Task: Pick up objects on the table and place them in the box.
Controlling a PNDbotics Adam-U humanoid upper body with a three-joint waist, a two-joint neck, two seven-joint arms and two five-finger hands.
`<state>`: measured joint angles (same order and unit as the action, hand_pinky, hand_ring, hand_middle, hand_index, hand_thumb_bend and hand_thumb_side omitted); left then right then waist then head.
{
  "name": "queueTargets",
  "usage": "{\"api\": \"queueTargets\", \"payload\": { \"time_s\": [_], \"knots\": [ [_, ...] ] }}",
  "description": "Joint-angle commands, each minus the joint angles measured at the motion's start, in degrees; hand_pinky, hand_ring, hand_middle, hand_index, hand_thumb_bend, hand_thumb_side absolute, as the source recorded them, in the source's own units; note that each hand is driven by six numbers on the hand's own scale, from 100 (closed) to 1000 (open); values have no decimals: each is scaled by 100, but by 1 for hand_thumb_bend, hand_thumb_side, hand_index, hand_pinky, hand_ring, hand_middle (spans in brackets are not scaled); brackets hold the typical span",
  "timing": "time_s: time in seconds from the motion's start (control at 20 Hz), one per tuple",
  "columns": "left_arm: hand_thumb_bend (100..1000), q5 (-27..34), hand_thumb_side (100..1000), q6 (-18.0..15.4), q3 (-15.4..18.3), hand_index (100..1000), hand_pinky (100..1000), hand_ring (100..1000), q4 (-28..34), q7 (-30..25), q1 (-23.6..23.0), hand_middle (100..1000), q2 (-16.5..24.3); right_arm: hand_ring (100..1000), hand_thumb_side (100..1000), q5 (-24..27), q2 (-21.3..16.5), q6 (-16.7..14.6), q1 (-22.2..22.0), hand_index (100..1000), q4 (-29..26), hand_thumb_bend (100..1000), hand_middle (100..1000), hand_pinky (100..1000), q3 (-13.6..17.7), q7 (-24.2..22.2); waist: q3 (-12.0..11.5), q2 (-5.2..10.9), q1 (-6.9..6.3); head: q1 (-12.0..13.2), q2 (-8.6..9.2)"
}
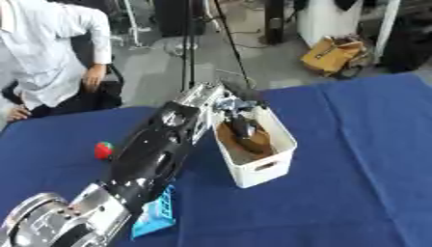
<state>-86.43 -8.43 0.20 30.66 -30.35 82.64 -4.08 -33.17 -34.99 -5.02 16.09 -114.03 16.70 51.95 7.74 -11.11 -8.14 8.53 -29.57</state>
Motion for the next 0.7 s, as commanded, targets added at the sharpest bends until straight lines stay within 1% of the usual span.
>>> {"api": "queueTargets", "payload": {
  "time_s": [0.05, 0.4, 0.45, 0.5, 0.55, 0.6, 0.65, 0.7],
  "knots": [
    [100, 6, 424, -19, 64, 1000, 1000, 1000, 108, 236, 215, 1000, 77, 797, 820, 22, -76, 1, 38, 672, -56, 100, 753, 801, 13, 2, 1, 120, 55, -3, 9],
    [100, 194, 423, -25, 122, 1000, 1000, 1000, 227, 457, 256, 1000, 138, 797, 820, 23, -81, 0, 32, 673, -56, 100, 753, 801, 30, 2, -6, 139, 76, -35, -5],
    [100, 266, 463, -37, 140, 1000, 1000, 1000, 286, 516, 263, 1000, 158, 797, 820, 25, -82, -2, 27, 673, -56, 100, 753, 802, 37, 2, -17, 144, 85, -41, -12],
    [100, 334, 463, -51, 147, 1000, 1000, 1000, 330, 569, 261, 1000, 176, 797, 823, 26, -84, -3, 23, 673, -56, 100, 753, 802, 44, 2, -24, 147, 90, -46, -15],
    [100, 444, 555, -88, 165, 1000, 1000, 1000, 412, 668, 263, 1000, 196, 797, 820, 26, -83, -4, 16, 673, -56, 100, 753, 802, 51, 2, -36, 149, 101, -55, -16],
    [100, 568, 555, -131, 168, 1000, 1000, 1000, 487, 771, 253, 1000, 220, 797, 820, 26, -83, -4, 9, 673, -56, 100, 753, 802, 57, 2, -46, 149, 108, -63, -17],
    [100, 721, 621, -192, 175, 1000, 1000, 1000, 599, 914, 248, 1000, 246, 797, 820, 26, -79, -3, 1, 673, -56, 100, 753, 802, 64, 2, -61, 148, 120, -72, -22],
    [100, 888, 621, -260, 166, 1000, 1000, 1000, 704, 1060, 225, 1000, 277, 797, 820, 25, -77, -1, -5, 673, -56, 100, 753, 802, 71, 2, -74, 147, 127, -82, -24]
  ]
}}
